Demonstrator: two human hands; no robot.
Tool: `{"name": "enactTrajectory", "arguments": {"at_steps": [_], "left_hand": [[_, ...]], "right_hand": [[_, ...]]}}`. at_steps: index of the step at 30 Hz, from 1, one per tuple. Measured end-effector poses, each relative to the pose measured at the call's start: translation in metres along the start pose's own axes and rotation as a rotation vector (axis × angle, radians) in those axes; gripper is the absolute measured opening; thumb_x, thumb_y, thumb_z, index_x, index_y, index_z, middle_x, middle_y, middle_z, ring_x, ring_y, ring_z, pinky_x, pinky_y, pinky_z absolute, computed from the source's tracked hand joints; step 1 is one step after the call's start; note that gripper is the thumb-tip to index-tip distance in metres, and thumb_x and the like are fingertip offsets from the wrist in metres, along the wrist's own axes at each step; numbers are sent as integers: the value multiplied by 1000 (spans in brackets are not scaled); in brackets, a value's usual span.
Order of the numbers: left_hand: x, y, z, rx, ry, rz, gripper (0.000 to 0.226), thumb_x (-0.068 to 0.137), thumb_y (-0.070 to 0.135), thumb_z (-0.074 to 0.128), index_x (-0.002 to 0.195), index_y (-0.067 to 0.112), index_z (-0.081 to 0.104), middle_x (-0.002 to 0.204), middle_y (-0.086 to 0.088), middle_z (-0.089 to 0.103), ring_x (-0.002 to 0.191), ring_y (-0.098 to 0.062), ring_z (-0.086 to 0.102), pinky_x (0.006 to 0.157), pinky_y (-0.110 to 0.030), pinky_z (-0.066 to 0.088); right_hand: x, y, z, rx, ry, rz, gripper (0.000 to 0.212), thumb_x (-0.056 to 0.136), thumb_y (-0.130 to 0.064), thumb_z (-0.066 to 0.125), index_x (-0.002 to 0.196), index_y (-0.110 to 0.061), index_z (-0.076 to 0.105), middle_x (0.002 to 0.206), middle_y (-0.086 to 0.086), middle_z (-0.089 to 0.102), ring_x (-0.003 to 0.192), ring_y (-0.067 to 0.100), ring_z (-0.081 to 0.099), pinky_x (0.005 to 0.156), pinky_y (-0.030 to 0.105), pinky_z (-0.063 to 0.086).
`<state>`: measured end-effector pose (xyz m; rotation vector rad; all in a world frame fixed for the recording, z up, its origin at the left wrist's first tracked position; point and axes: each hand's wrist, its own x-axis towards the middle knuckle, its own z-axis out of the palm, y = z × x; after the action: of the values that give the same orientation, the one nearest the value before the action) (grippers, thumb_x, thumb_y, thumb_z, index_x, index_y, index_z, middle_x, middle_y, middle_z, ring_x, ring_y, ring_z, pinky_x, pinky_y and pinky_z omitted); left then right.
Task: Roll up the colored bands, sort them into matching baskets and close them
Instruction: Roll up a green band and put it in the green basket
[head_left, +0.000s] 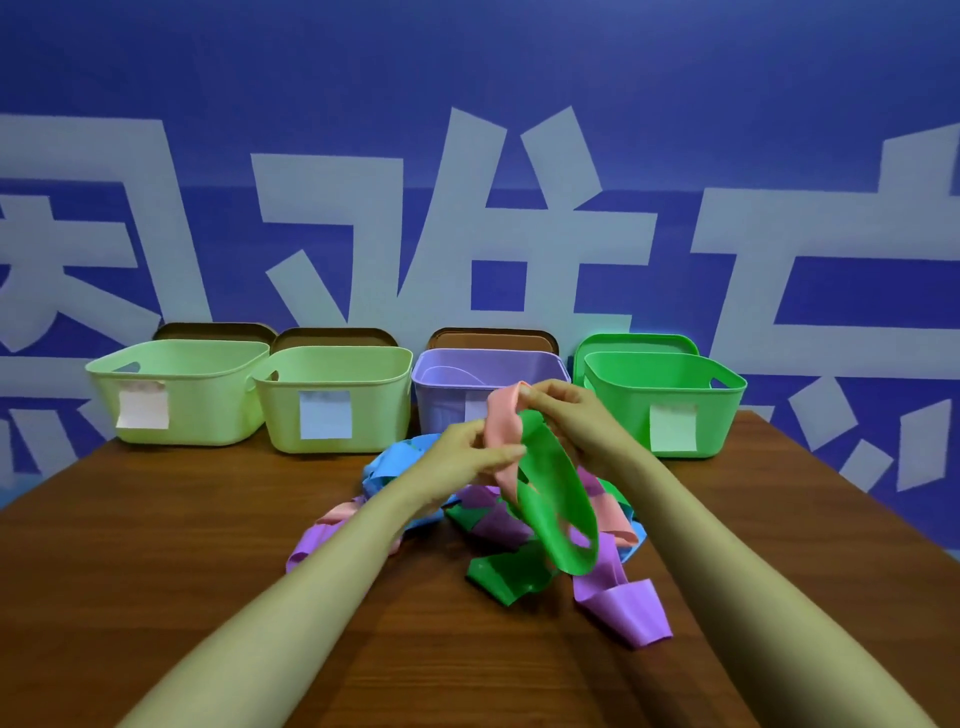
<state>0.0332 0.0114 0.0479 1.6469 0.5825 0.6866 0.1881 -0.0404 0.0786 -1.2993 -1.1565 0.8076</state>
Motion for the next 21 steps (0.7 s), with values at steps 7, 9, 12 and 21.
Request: {"name": "enactTrajectory", "arguments": {"at_steps": [7, 9, 12, 21], "left_hand": [[6, -11, -19, -320, 211, -18, 19, 94, 9, 53, 109, 16, 62, 94, -3, 71, 82, -17, 66, 71, -38, 56], [6, -12, -18, -301, 211, -26, 18, 93, 10, 56, 109, 15, 63, 90, -2, 72, 77, -12, 69, 60, -30, 56], [10, -16, -16, -300, 242, -33, 14, 91, 14, 61, 104, 12, 65, 81, -1, 72, 69, -9, 69, 55, -25, 54], [17, -66, -51, 41, 453, -257, 22, 70, 17, 75, 83, 13, 58, 80, -9, 61, 71, -20, 57, 59, -29, 50]], "right_hand": [[-3, 20, 0, 14, -70, 81, 47, 76, -52, 68, 104, -15, 58, 95, -3, 61, 78, 13, 57, 67, 25, 50], [-8, 25, 4, -70, -94, 57, 64, 67, -54, 73, 113, -15, 52, 107, -3, 58, 90, 12, 58, 78, 29, 49], [-5, 36, 8, -402, 43, -83, 45, 78, -31, 77, 103, -10, 46, 96, -4, 53, 84, 11, 51, 80, 30, 44], [1, 25, -19, 94, 222, -82, 23, 93, 3, 46, 79, -15, 45, 75, 7, 54, 65, 15, 55, 61, 27, 49]]}}
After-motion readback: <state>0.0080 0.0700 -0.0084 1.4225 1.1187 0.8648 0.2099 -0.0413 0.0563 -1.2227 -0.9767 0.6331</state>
